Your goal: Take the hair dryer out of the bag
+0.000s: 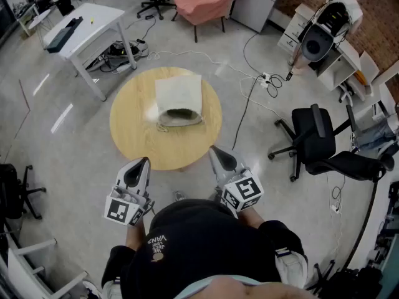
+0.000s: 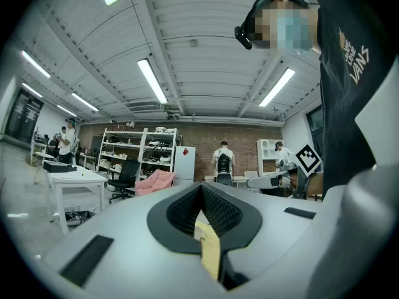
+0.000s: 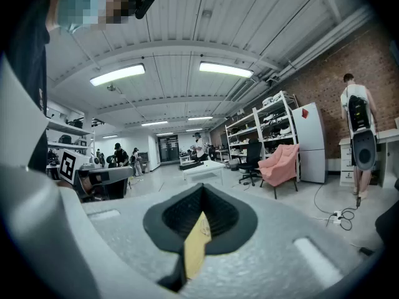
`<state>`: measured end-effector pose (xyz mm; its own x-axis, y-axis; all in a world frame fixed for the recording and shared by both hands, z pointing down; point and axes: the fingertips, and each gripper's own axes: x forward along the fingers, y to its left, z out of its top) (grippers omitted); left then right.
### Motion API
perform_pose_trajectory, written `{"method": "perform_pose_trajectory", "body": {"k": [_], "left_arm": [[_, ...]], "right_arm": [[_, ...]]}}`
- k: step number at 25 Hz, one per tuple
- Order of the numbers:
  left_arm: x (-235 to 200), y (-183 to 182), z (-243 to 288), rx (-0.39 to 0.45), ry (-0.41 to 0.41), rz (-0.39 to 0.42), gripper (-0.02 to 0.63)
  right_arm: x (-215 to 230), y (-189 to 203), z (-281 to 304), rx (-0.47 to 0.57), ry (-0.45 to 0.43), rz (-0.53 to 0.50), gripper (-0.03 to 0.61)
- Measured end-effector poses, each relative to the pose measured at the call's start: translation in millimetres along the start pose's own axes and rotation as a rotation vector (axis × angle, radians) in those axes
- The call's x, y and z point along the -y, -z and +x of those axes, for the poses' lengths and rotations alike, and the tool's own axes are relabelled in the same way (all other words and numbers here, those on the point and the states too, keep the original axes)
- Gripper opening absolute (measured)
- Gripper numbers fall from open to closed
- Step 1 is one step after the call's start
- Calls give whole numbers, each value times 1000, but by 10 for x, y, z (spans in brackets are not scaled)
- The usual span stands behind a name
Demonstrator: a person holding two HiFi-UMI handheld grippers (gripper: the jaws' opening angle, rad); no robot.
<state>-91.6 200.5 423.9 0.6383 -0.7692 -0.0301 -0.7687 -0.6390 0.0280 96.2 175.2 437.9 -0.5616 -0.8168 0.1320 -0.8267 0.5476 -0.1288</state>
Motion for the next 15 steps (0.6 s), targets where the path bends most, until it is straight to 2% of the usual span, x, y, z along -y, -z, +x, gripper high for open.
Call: {"method": "perform_pose_trajectory", "body": {"k": [10,15], "left_arm": [[-90,52,-30,-4,32,-7,6],[-143,101,63,-11,40,-21,6]], "right_arm": [[-74,2,57,25,23,47,-3],[-12,2,156,11,27,33,-2]]}}
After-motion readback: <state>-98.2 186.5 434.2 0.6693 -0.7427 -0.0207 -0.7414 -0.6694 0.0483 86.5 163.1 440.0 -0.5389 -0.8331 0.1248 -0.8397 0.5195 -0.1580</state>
